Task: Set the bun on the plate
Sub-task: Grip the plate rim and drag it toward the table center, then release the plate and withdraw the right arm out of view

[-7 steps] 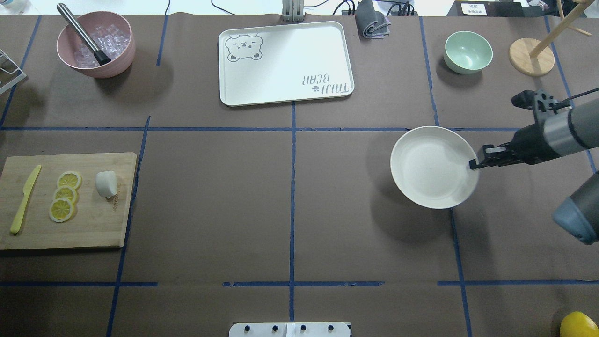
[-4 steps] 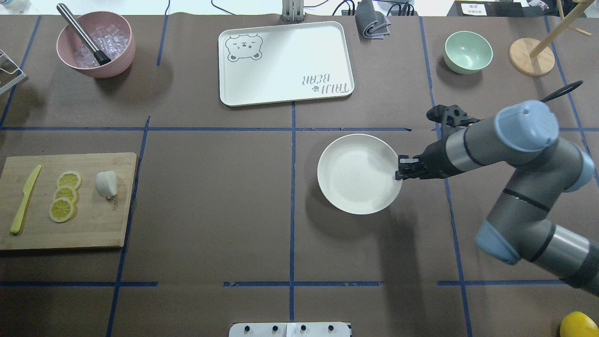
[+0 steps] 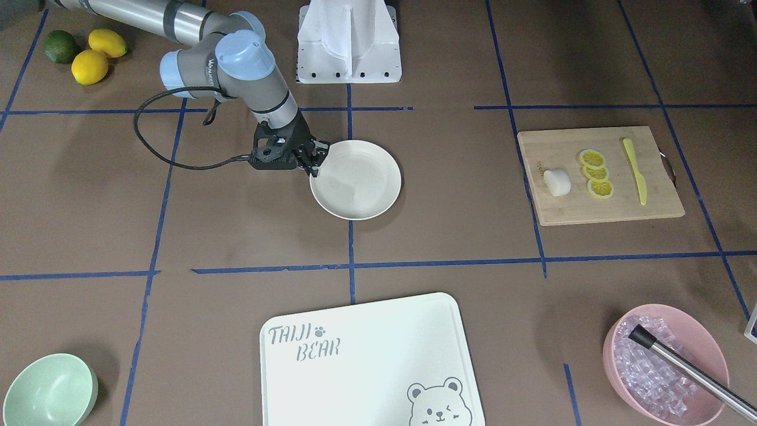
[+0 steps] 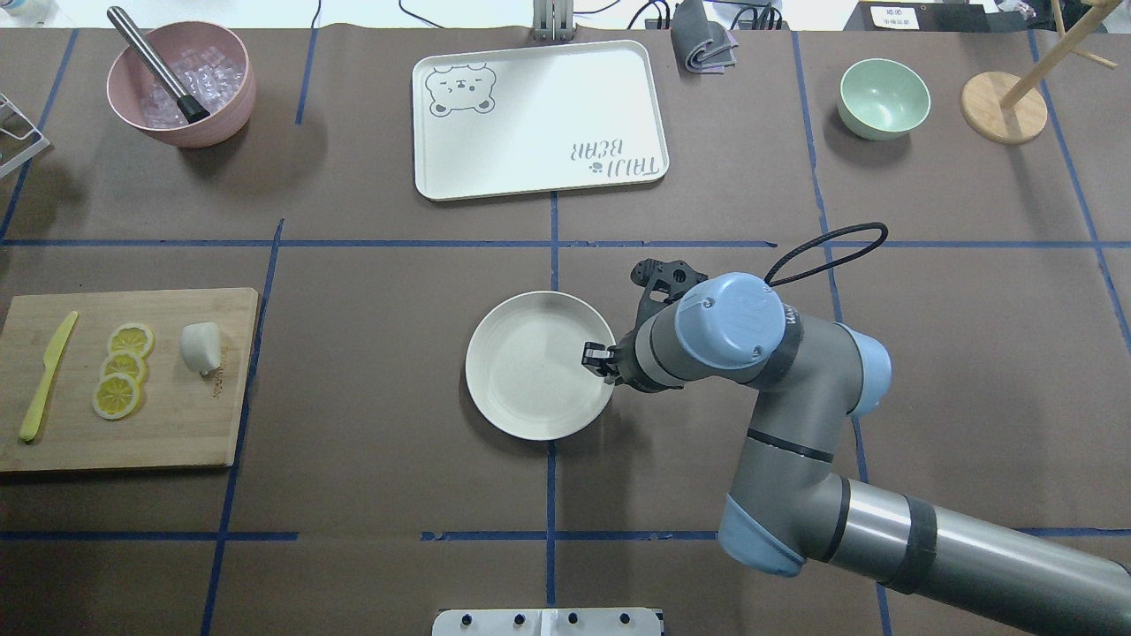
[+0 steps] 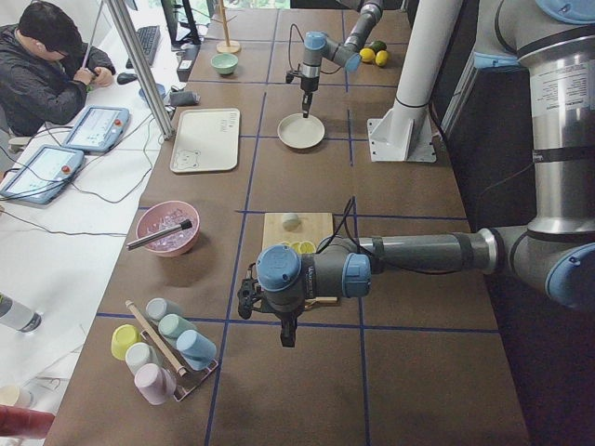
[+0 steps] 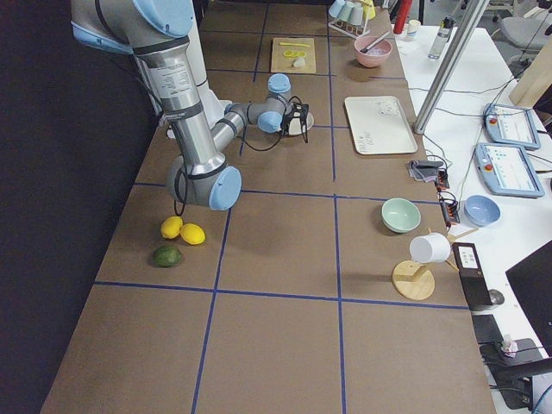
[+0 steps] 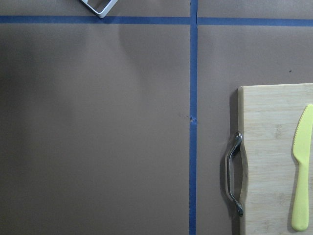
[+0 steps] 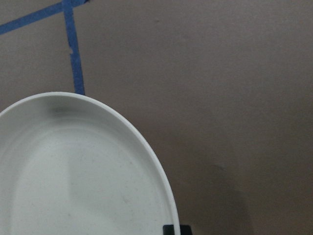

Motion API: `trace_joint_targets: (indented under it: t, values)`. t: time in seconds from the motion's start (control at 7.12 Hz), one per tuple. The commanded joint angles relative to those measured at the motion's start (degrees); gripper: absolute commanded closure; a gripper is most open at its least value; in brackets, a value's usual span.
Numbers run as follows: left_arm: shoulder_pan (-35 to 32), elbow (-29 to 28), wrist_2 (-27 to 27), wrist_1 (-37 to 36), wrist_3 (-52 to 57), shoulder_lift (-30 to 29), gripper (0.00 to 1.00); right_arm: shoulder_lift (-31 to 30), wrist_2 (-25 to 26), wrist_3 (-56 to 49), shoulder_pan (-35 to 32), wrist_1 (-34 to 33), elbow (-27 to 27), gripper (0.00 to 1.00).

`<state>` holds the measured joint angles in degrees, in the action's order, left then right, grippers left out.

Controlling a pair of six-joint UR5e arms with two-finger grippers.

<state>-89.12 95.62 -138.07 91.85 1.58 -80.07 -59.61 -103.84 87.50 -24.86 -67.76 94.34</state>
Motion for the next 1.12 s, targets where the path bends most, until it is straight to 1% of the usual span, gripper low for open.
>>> trace_joint_targets:
  t: [0.0,0.14,0.28,0.42,0.56,0.7,0.84,0.98]
  values:
    - [0.0,0.1,0.0,0.0,0.0,0.0,0.00,1.2,1.3,0.7,0.5,-0.3,-0.9,0.14]
    - [0.0,0.1,0.0,0.2,0.0,0.0,0.00,1.2,2.2,0.5,-0.6,-0.6,-0.6,0.00]
    - [0.0,0.1,0.0,0.4,0.0,0.0,0.00,1.2,0.0,-0.2,-2.6,-3.2,-0.3,0.00]
    - [0.0,0.4,-0.1,0.4,0.0,0.0,0.00,1.1,-4.2,-2.3,-5.7,-7.3,1.2,0.00]
    - [0.0,0.6,0.1,0.5,0.2,0.0,0.00,1.1,-7.6,-8.5,-8.7,-14.3,3.5,0.00]
    - [0.0,0.7,0.5,0.5,0.4,0.0,0.00,0.7,-9.8,-15.7,-12.3,-23.5,7.4,0.00]
    - [0.0,0.6,0.5,0.5,0.4,0.0,0.00,0.0,-11.8,-24.4,-17.4,-32.6,11.1,0.00]
    - [0.0,0.7,0.5,0.5,0.1,-0.1,0.00,-1.6,-12.6,-35.7,-22.1,-38.3,13.3,0.00]
